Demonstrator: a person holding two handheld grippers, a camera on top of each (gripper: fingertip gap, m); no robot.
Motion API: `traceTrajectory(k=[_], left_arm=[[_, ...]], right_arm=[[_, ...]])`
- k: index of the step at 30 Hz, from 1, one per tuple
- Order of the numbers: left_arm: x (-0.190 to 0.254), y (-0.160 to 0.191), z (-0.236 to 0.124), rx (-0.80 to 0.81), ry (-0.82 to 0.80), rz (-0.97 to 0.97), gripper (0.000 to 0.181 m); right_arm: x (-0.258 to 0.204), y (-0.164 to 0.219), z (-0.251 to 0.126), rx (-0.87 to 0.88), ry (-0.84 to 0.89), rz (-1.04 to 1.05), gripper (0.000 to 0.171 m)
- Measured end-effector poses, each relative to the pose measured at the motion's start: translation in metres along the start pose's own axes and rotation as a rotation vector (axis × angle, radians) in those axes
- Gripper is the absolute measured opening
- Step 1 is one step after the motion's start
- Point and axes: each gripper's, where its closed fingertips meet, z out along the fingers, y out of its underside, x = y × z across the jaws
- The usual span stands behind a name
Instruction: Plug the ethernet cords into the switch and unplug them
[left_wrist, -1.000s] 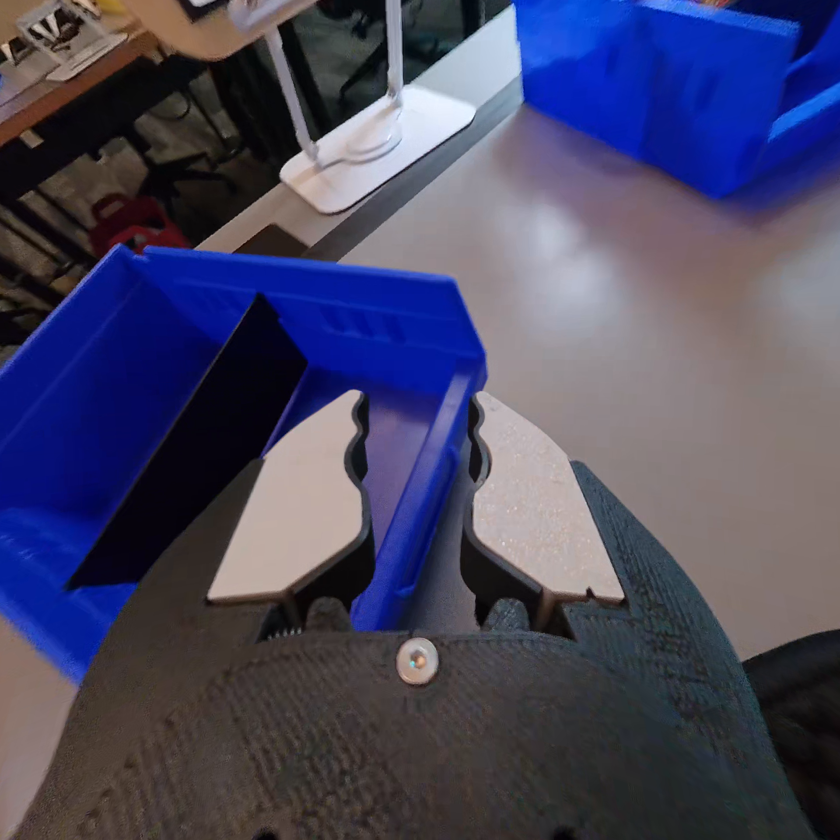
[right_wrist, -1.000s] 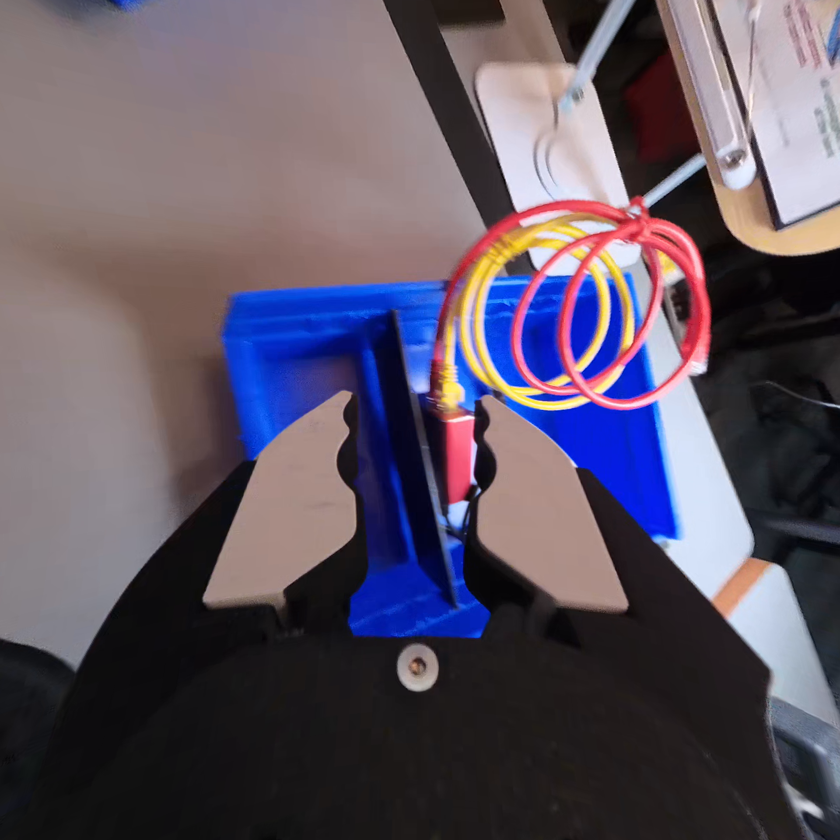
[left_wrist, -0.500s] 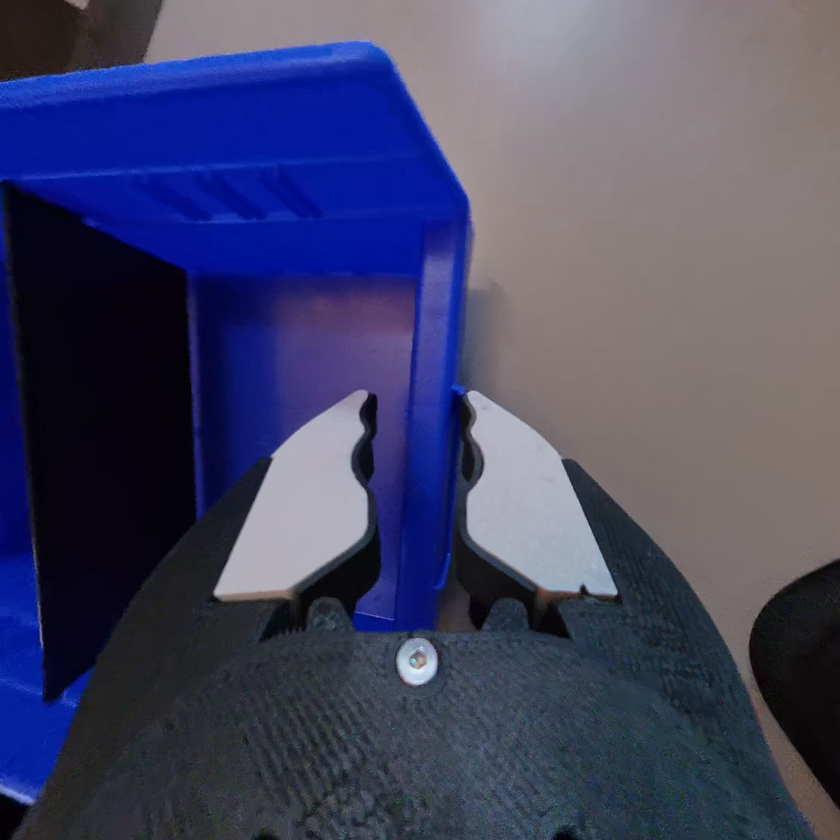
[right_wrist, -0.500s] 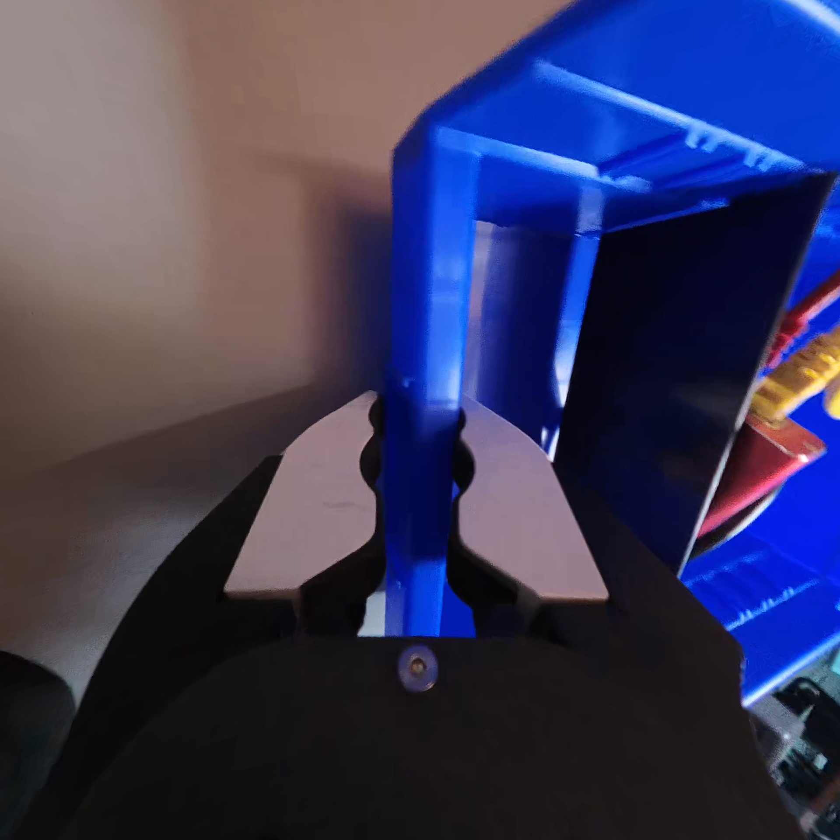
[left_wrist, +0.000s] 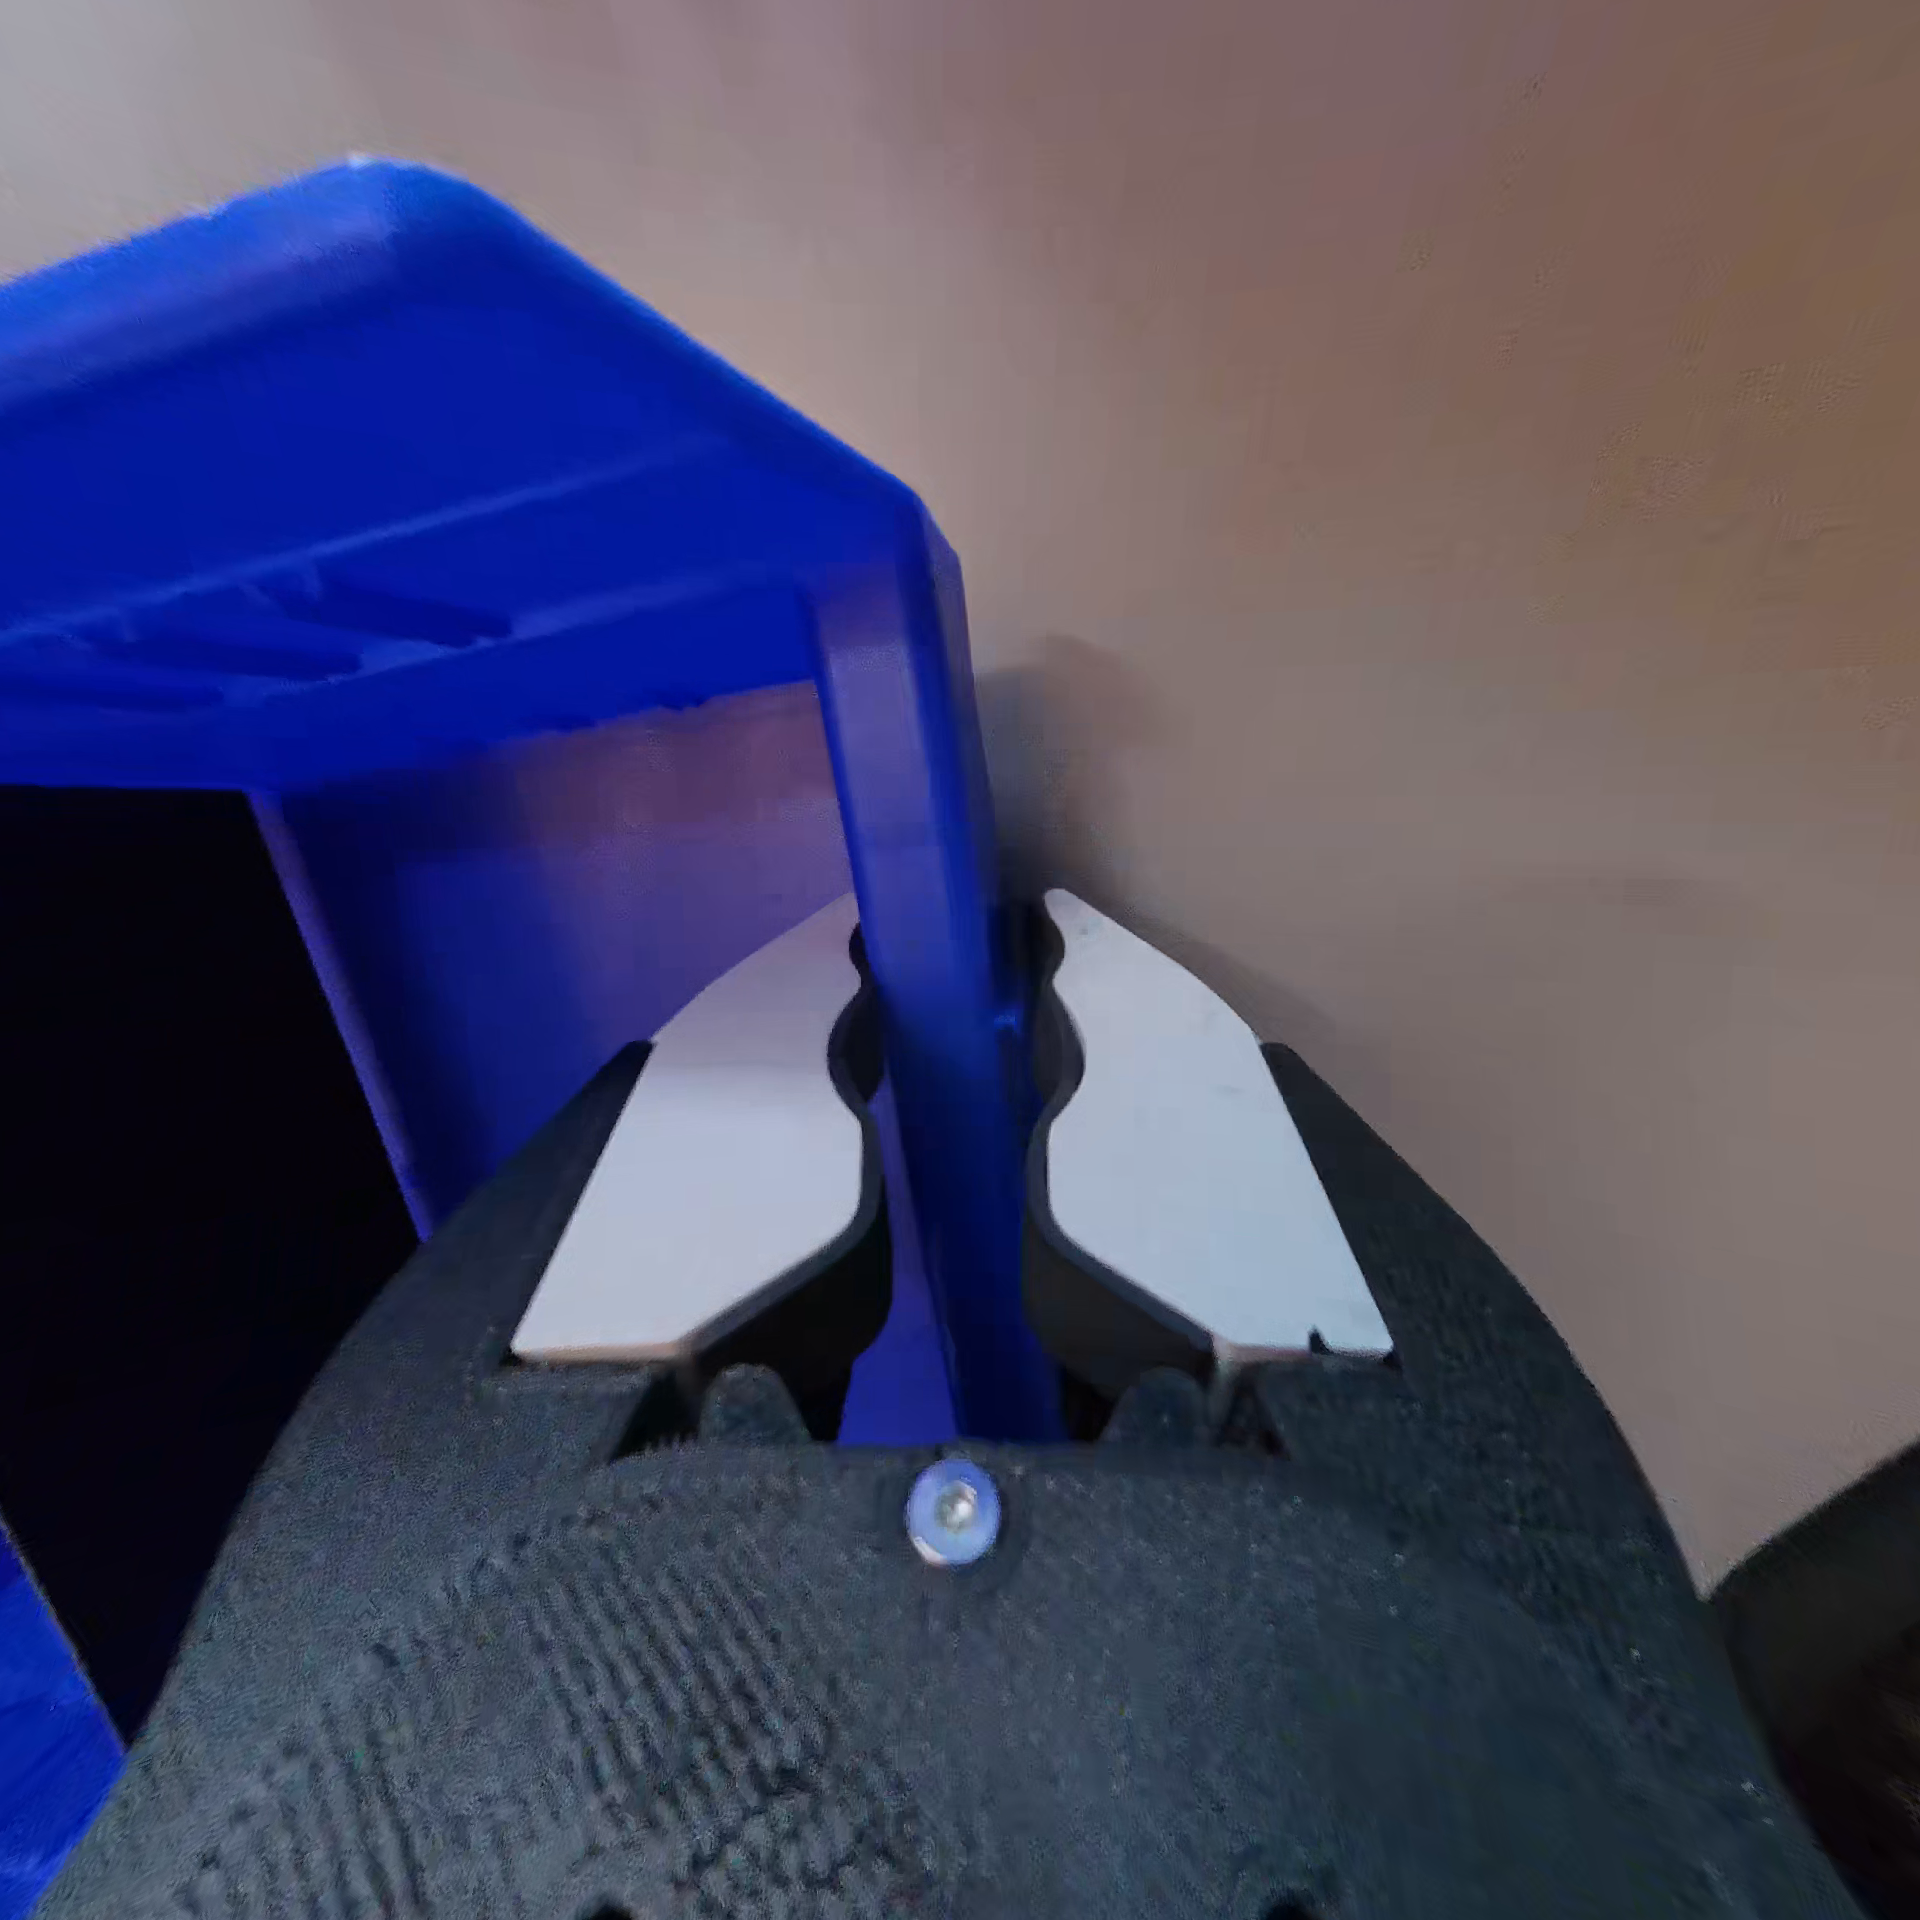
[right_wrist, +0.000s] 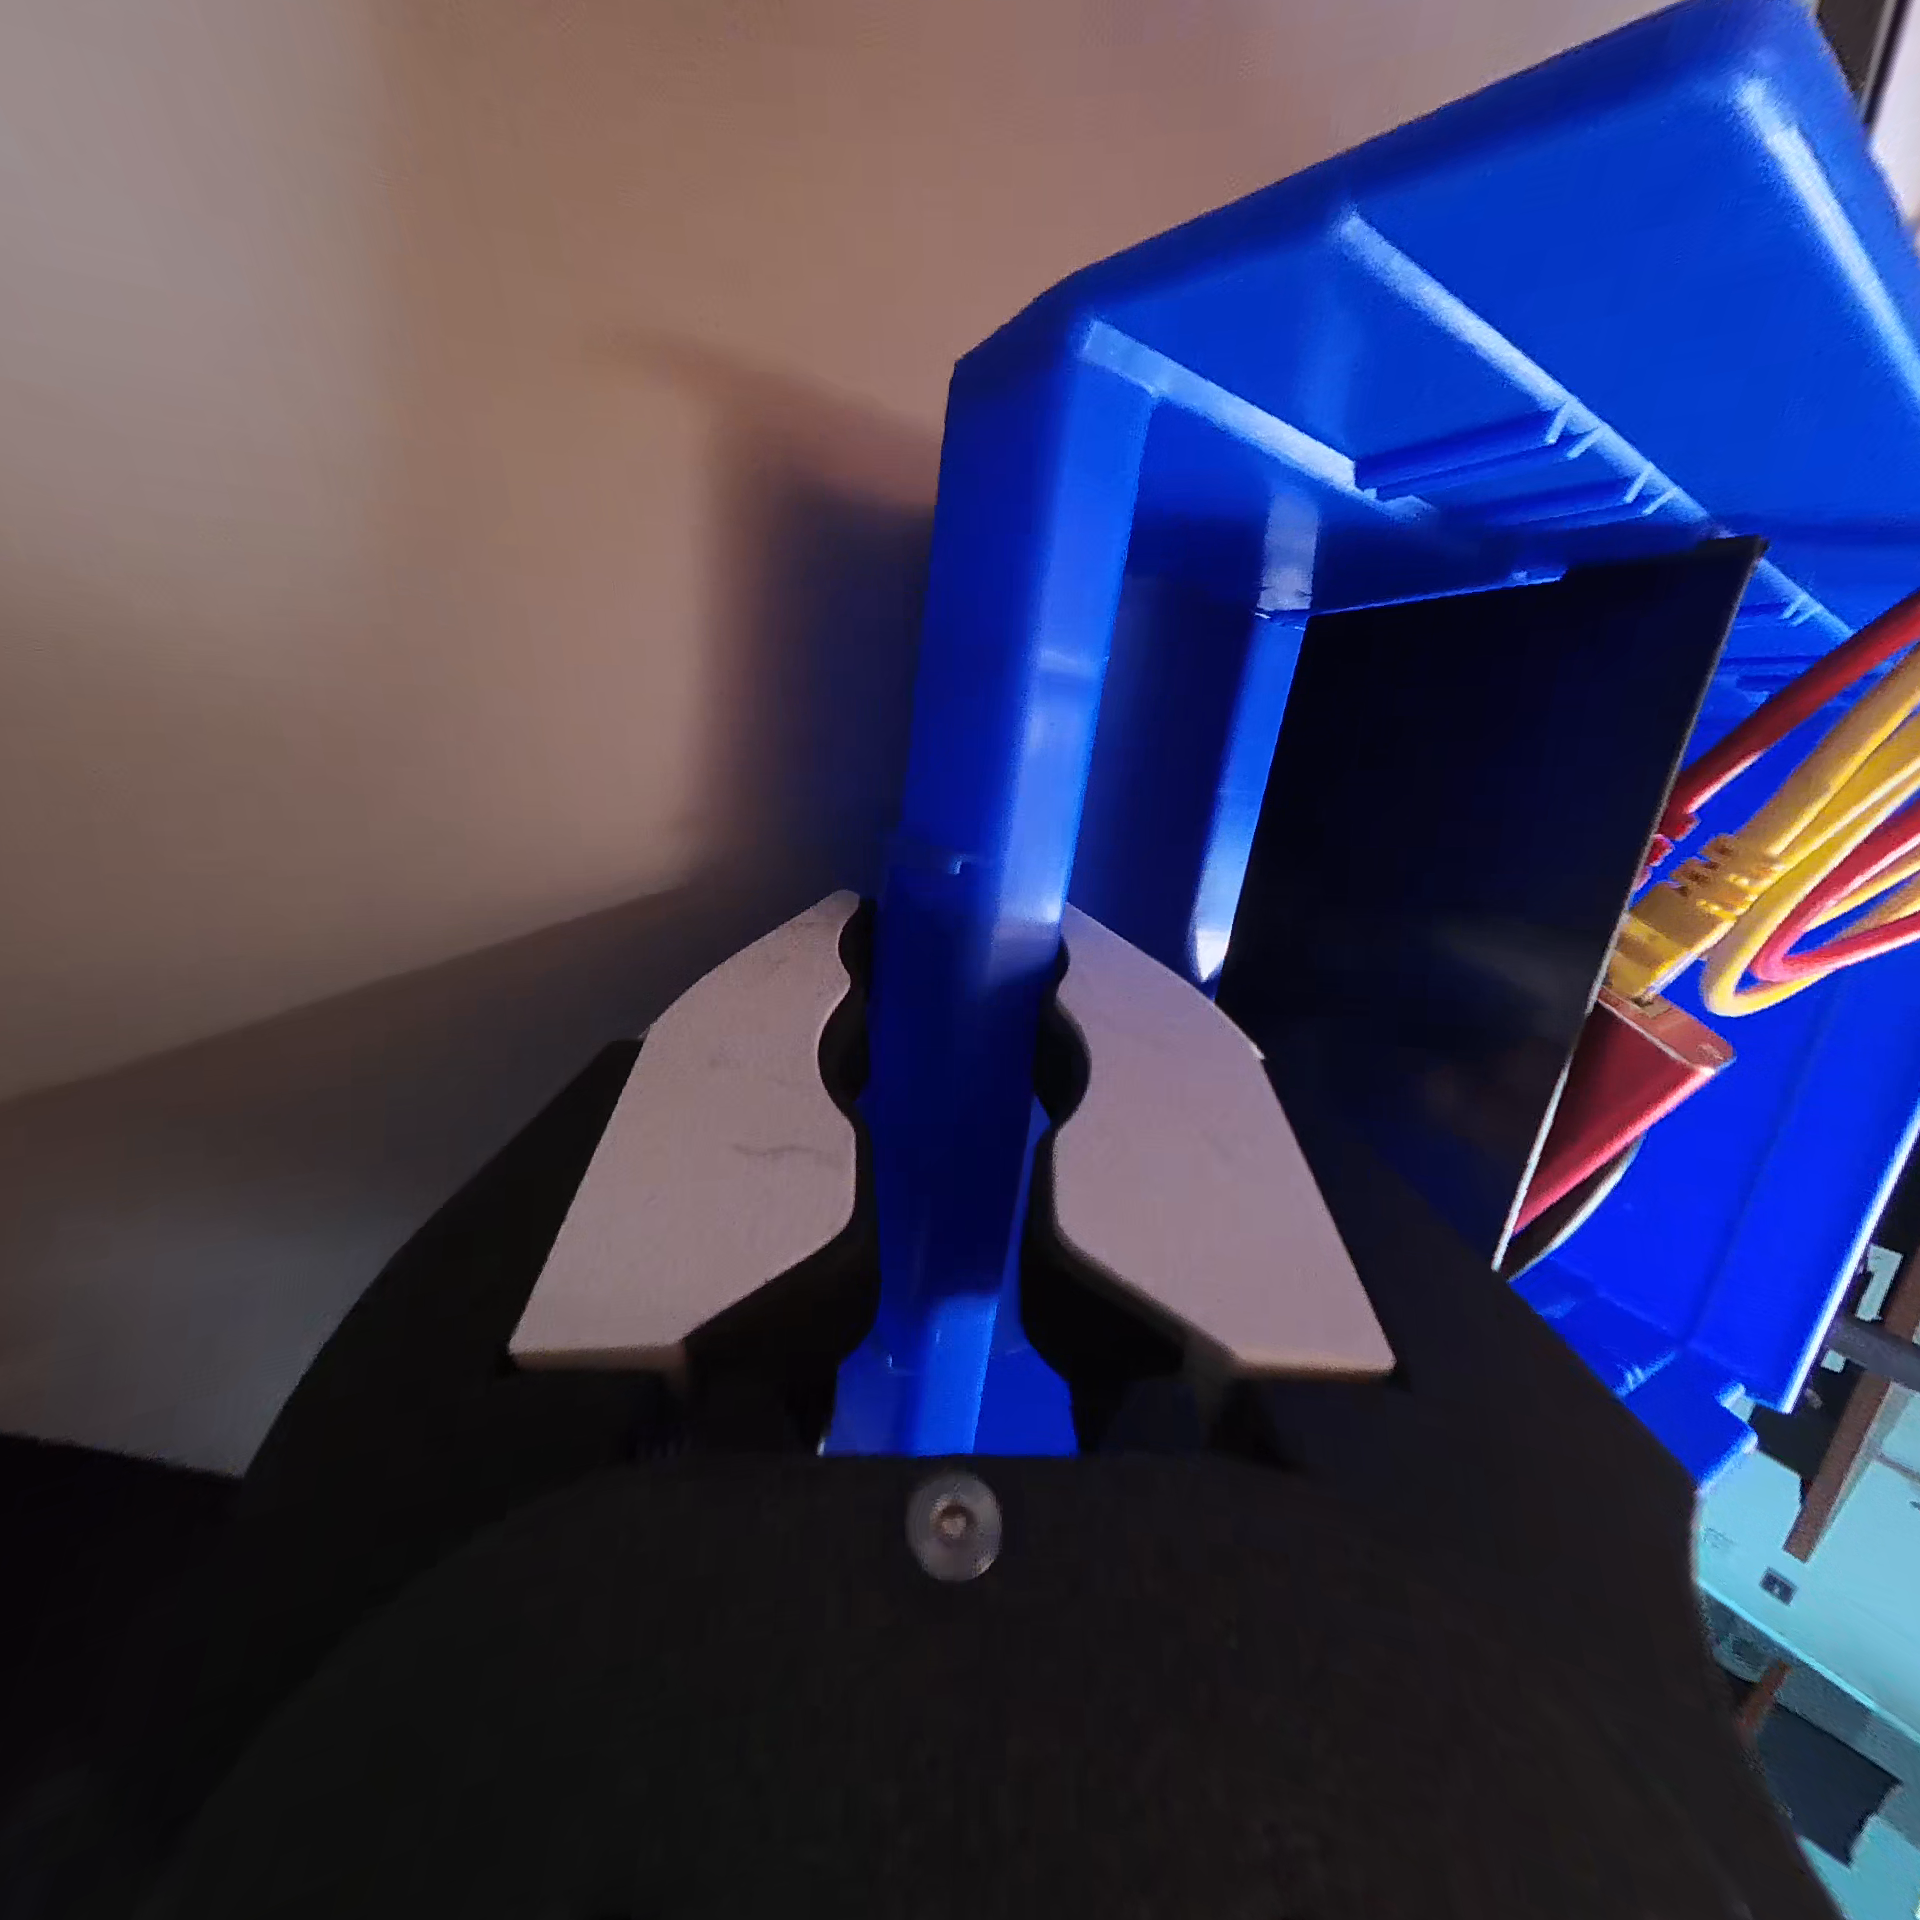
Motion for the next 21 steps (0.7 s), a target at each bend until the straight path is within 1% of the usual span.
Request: traceTrajectory(k=[3, 5, 6, 8, 10, 11, 12, 14, 15, 16, 17, 18, 20, 21], left_arm=[[0.011, -0.049, 0.013, 0.025, -0.013, 0.163, 0.027], [0.012, -0.075, 0.02, 0.041, -0.041, 0.24, 0.027], [0.012, -0.084, 0.021, 0.05, -0.065, 0.261, 0.028], [0.012, -0.1, 0.015, 0.112, -0.108, 0.243, 0.033], [0.019, -0.113, -0.006, 0.253, -0.118, 0.181, 0.04], [0.025, -0.117, -0.019, 0.339, -0.118, 0.143, 0.043], [0.034, -0.12, -0.033, 0.428, -0.1, 0.099, 0.045], [0.058, -0.119, -0.057, 0.589, -0.013, -0.016, 0.05], [0.071, -0.117, -0.067, 0.653, 0.04, -0.085, 0.052], [0.085, -0.115, -0.074, 0.703, 0.09, -0.15, 0.054], [0.099, -0.113, -0.079, 0.736, 0.129, -0.206, 0.058], [0.114, -0.113, -0.081, 0.759, 0.155, -0.247, 0.06], [0.138, -0.119, -0.075, 0.768, 0.137, -0.304, 0.067], [0.143, -0.124, -0.069, 0.766, 0.088, -0.33, 0.069]], right_arm=[[-0.024, -0.015, -0.012, -0.005, 0.011, -0.002, 0.028], [-0.04, -0.027, -0.023, 0.011, 0.047, -0.004, 0.031], [-0.045, -0.037, -0.034, 0.058, 0.077, 0.01, 0.032], [-0.053, -0.06, -0.07, 0.225, 0.093, 0.108, 0.037], [-0.052, -0.071, -0.115, 0.421, 0.105, 0.282, 0.036], [-0.046, -0.065, -0.135, 0.495, 0.141, 0.373, 0.035], [-0.036, -0.049, -0.151, 0.537, 0.218, 0.471, 0.035], [-0.015, 0.002, -0.17, 0.553, 0.418, 0.676, 0.038], [-0.01, 0.031, -0.173, 0.543, 0.492, 0.779, 0.041], [-0.01, 0.056, -0.17, 0.525, 0.528, 0.877, 0.048], [-0.012, 0.073, -0.162, 0.514, 0.525, 0.966, 0.055], [-0.015, 0.08, -0.153, 0.528, 0.496, 1.039, 0.059], [-0.017, 0.079, -0.134, 0.577, 0.426, 1.139, 0.065], [-0.016, 0.075, -0.125, 0.587, 0.397, 1.167, 0.066]])
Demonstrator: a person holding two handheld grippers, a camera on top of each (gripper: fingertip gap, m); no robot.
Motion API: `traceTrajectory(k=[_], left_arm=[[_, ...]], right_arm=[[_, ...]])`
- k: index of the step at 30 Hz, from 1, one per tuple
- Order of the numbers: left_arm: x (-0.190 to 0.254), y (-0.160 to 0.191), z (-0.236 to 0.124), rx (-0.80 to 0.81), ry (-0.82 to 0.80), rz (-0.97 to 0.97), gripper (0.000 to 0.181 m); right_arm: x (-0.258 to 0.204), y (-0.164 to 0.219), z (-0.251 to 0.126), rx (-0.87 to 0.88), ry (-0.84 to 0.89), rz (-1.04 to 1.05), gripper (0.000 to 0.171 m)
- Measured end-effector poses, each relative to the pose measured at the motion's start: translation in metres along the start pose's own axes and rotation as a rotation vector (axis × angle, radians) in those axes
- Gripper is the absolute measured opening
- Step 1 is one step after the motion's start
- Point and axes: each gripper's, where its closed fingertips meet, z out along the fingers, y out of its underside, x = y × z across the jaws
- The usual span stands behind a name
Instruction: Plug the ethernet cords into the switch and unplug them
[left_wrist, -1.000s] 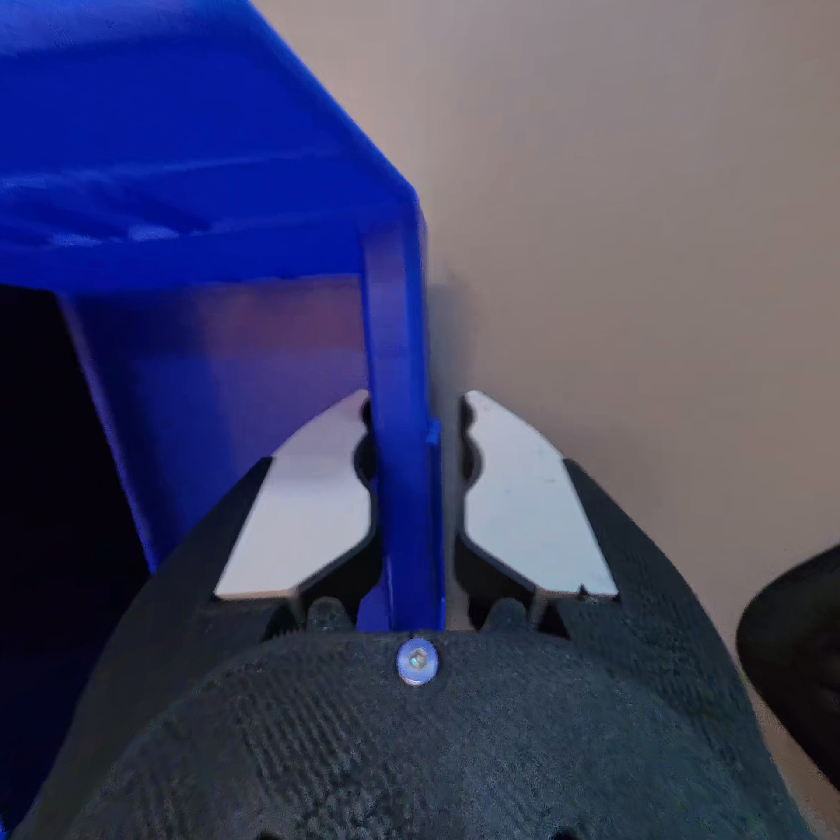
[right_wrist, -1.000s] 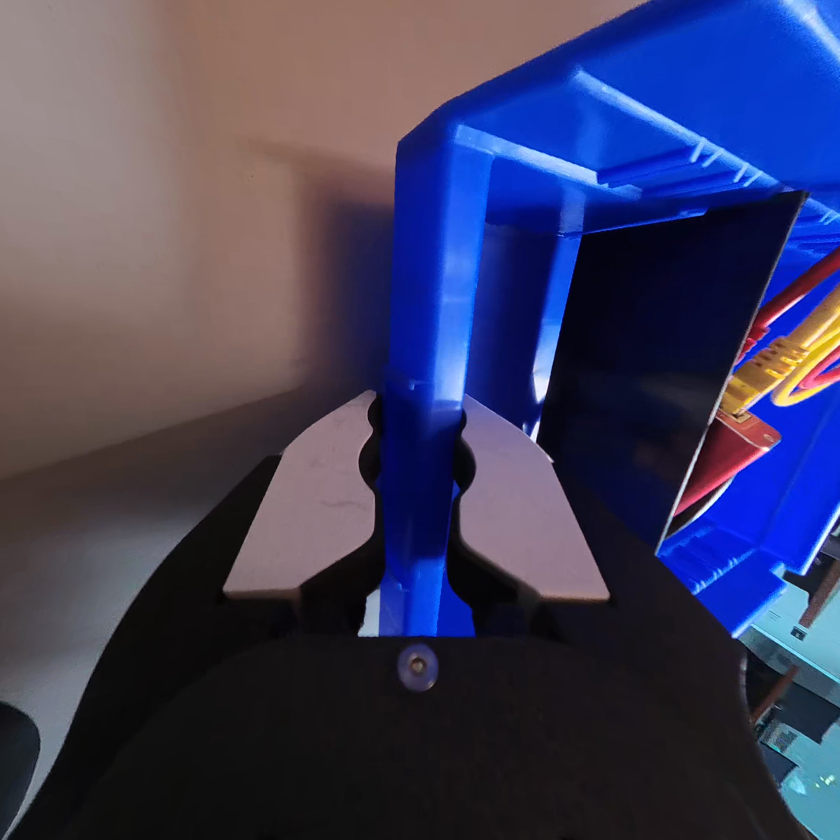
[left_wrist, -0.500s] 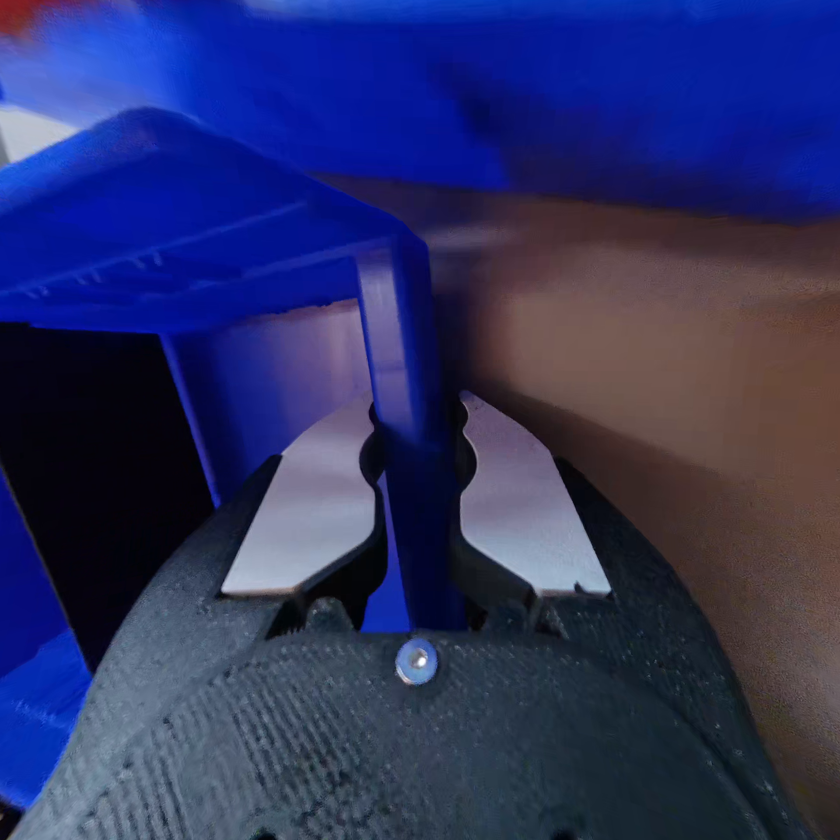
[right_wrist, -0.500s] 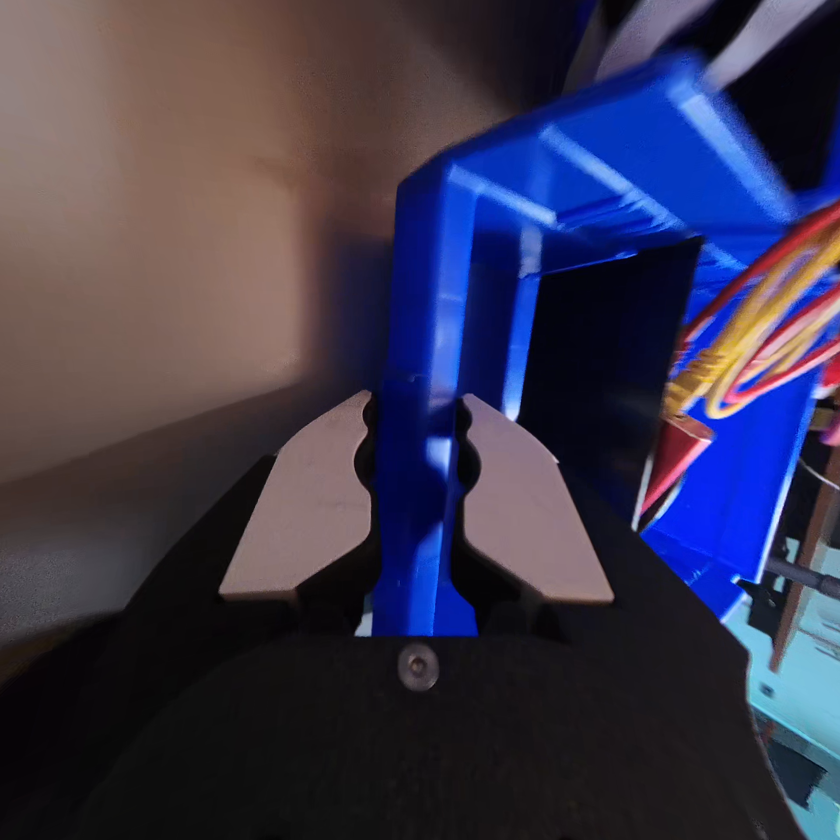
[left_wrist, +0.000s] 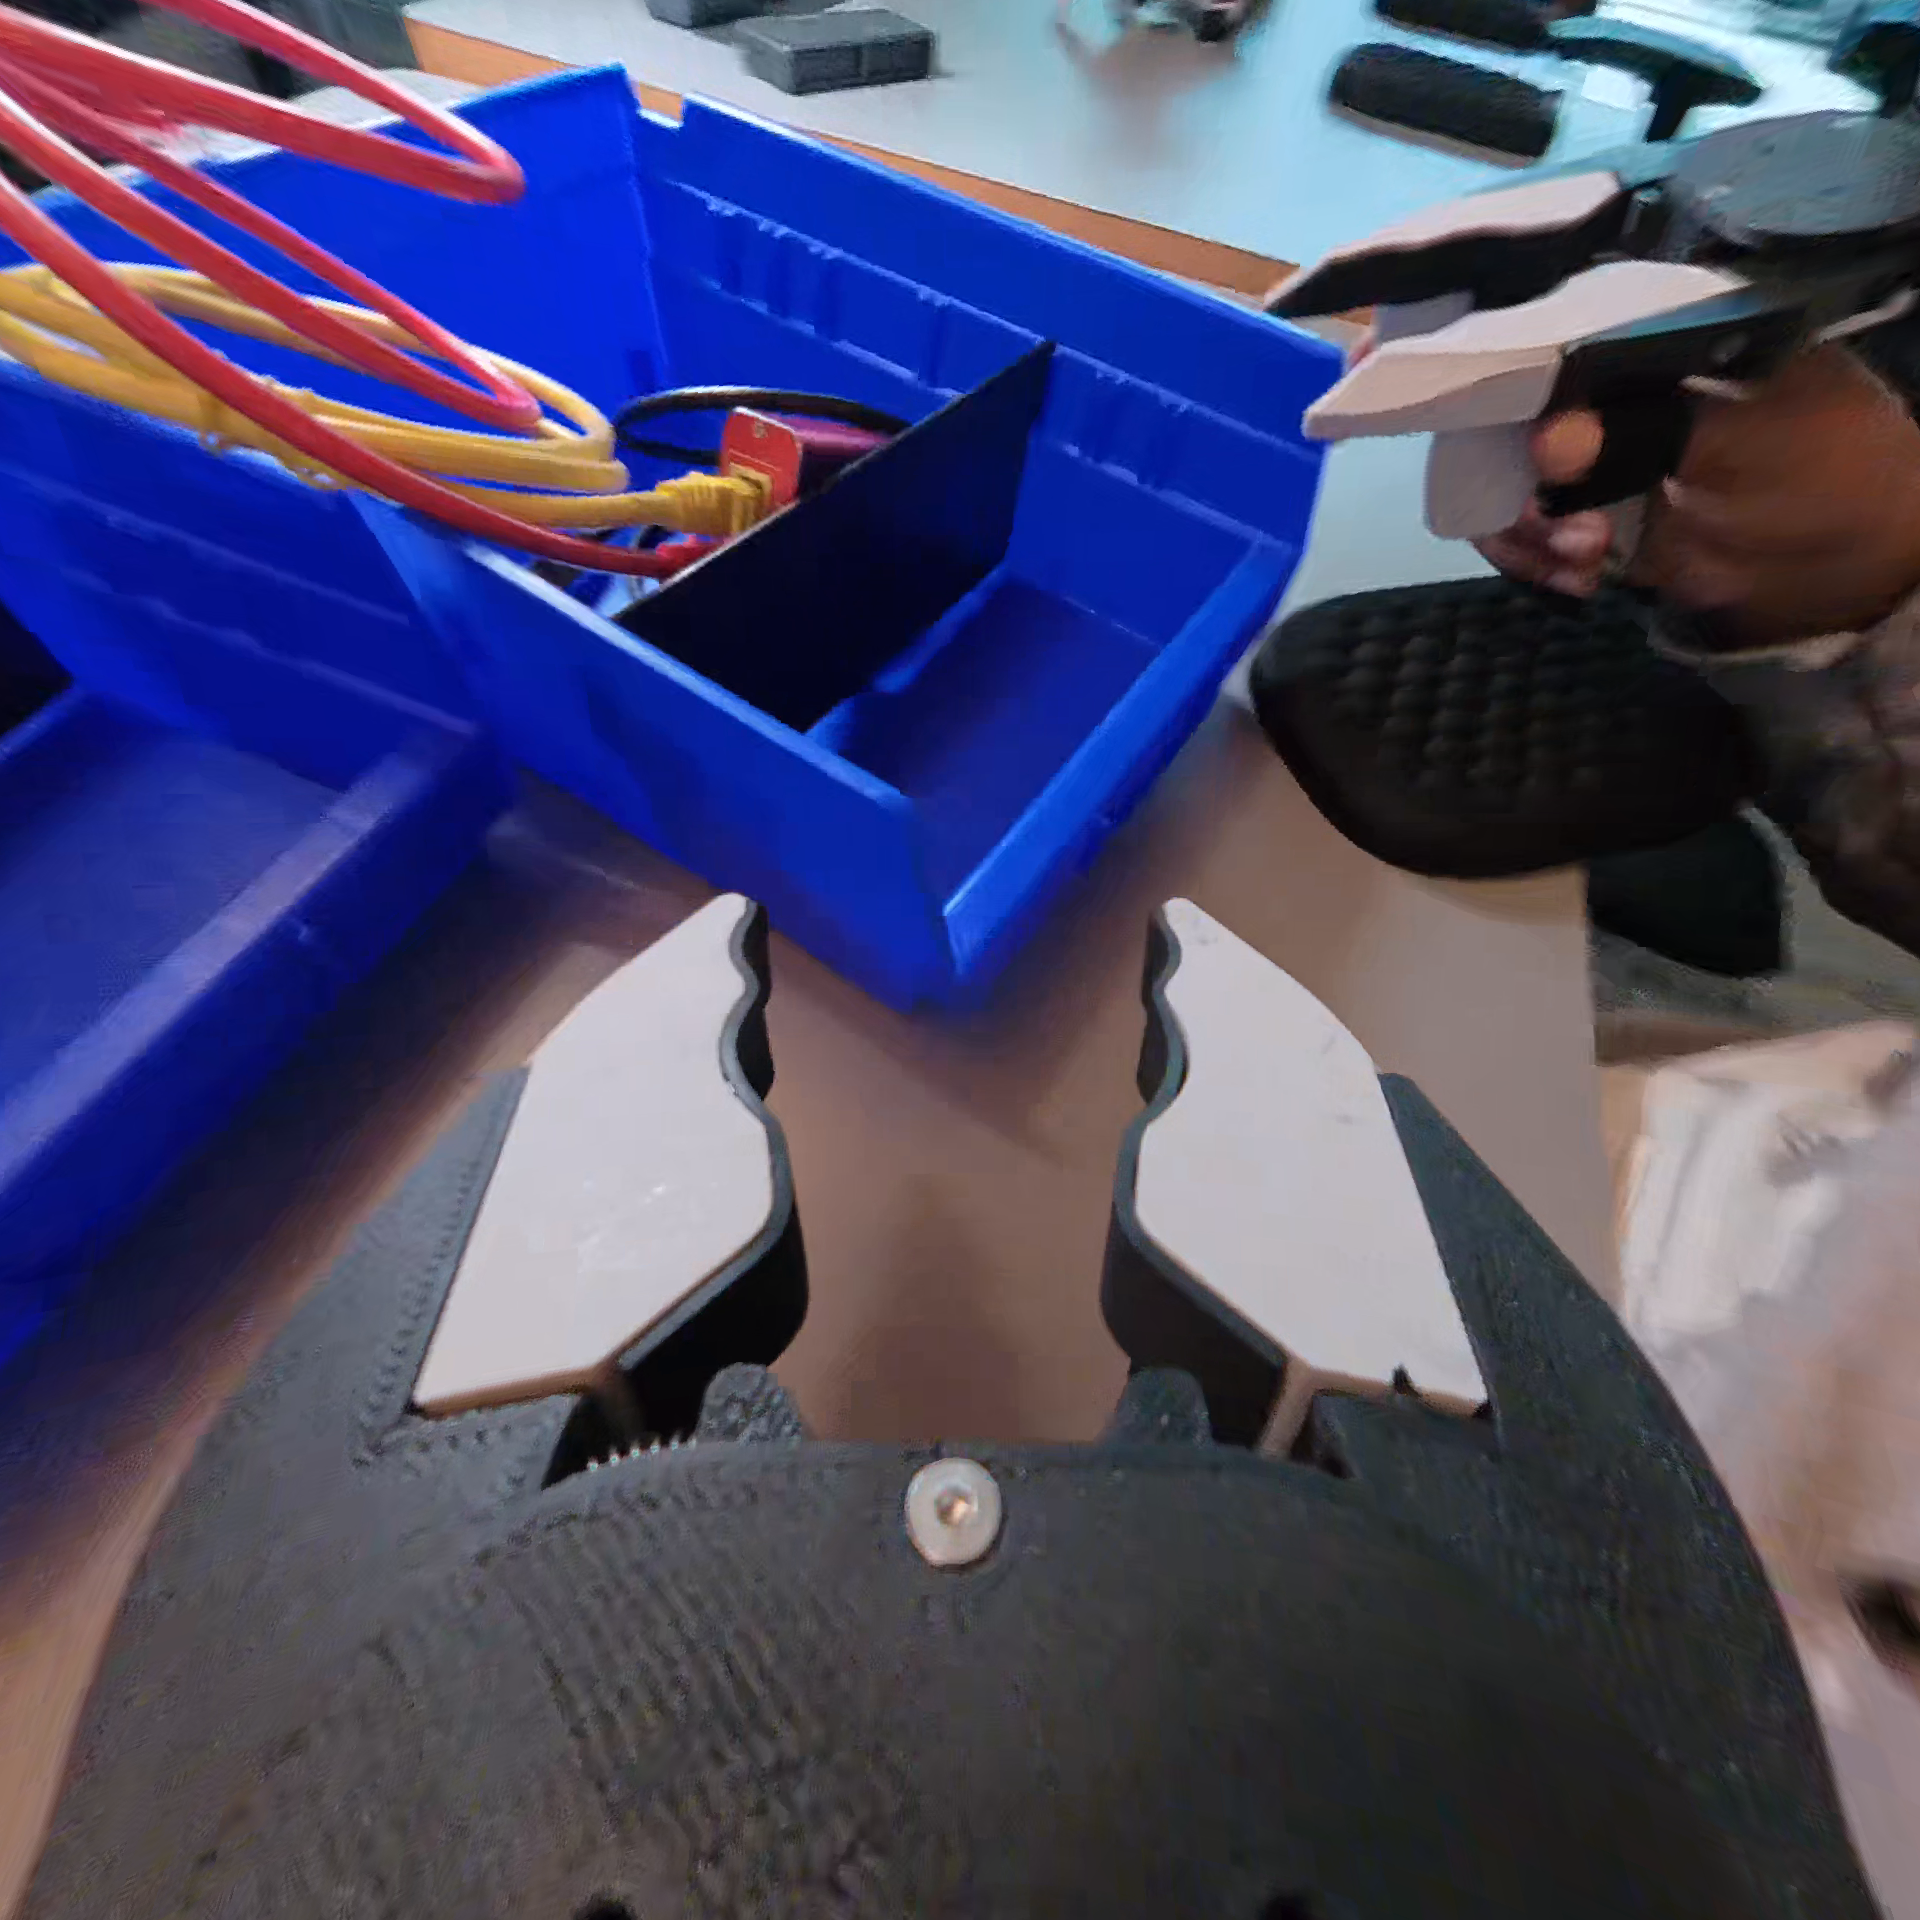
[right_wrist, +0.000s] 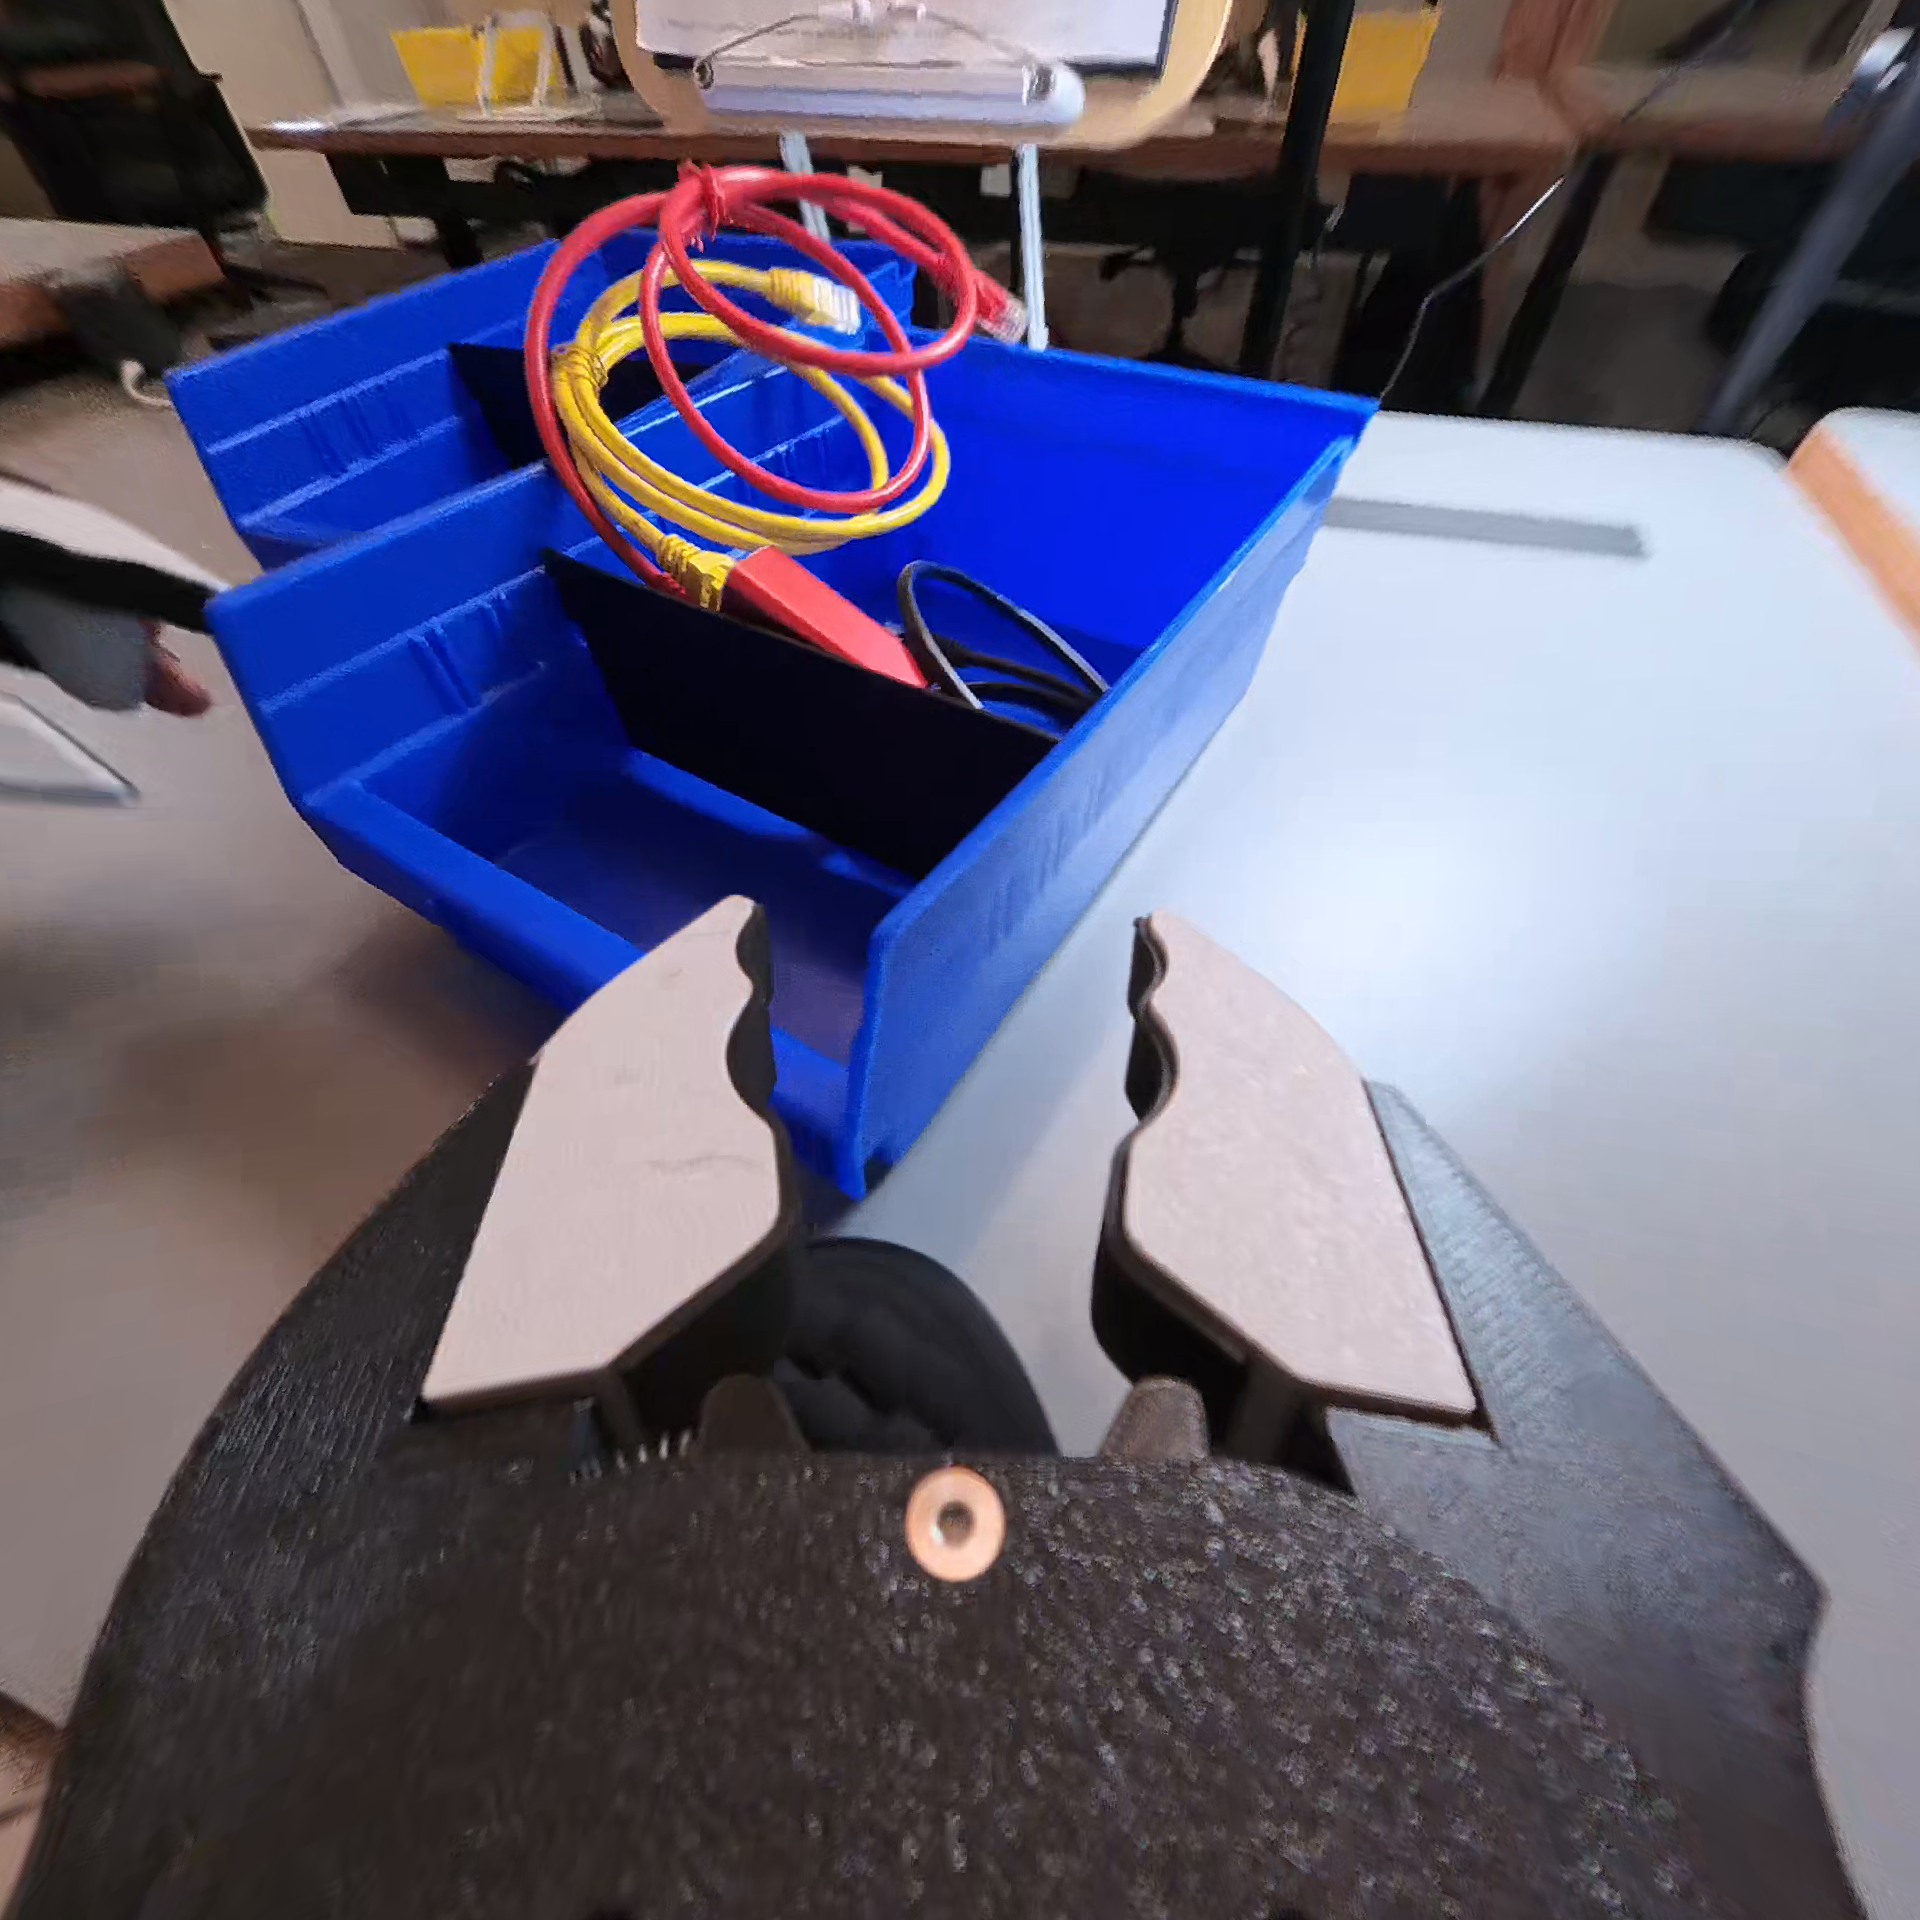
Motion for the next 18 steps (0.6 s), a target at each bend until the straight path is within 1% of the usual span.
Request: traceTrajectory(k=[3, 5, 6, 11, 13, 14, 15, 16, 18], left_arm=[[0.005, 0.002, 0.024, 0.002, -0.107, -0.033, 0.074], [0.003, -0.001, 0.035, 0.005, -0.16, -0.067, 0.077], [0.0, -0.003, 0.038, 0.009, -0.187, -0.07, 0.075], [-0.026, -0.01, 0.046, 0.064, -0.332, -0.12, 0.049], [-0.034, -0.01, 0.052, 0.073, -0.385, -0.114, 0.043], [-0.037, -0.012, 0.052, 0.085, -0.408, -0.126, 0.04], [-0.039, -0.014, 0.052, 0.089, -0.418, -0.144, 0.036], [-0.039, -0.017, 0.052, 0.097, -0.412, -0.164, 0.029], [-0.038, -0.023, 0.05, 0.12, -0.405, -0.171, 0.026]], right_arm=[[-0.01, 0.007, 0.022, -0.04, -0.012, 0.036, 0.065], [-0.012, 0.011, 0.029, -0.067, -0.009, 0.039, 0.061], [-0.011, 0.011, 0.03, -0.068, -0.004, 0.044, 0.059], [0.002, 0.011, 0.035, -0.068, 0.033, 0.11, 0.044], [0.007, 0.011, 0.039, -0.078, 0.064, 0.104, 0.036], [0.011, 0.01, 0.04, -0.083, 0.088, 0.092, 0.03], [0.016, 0.007, 0.037, -0.073, 0.124, 0.08, 0.02], [0.02, 0.007, 0.035, -0.077, 0.161, 0.055, 0.017], [0.02, 0.004, 0.031, -0.071, 0.172, 0.039, 0.017]])
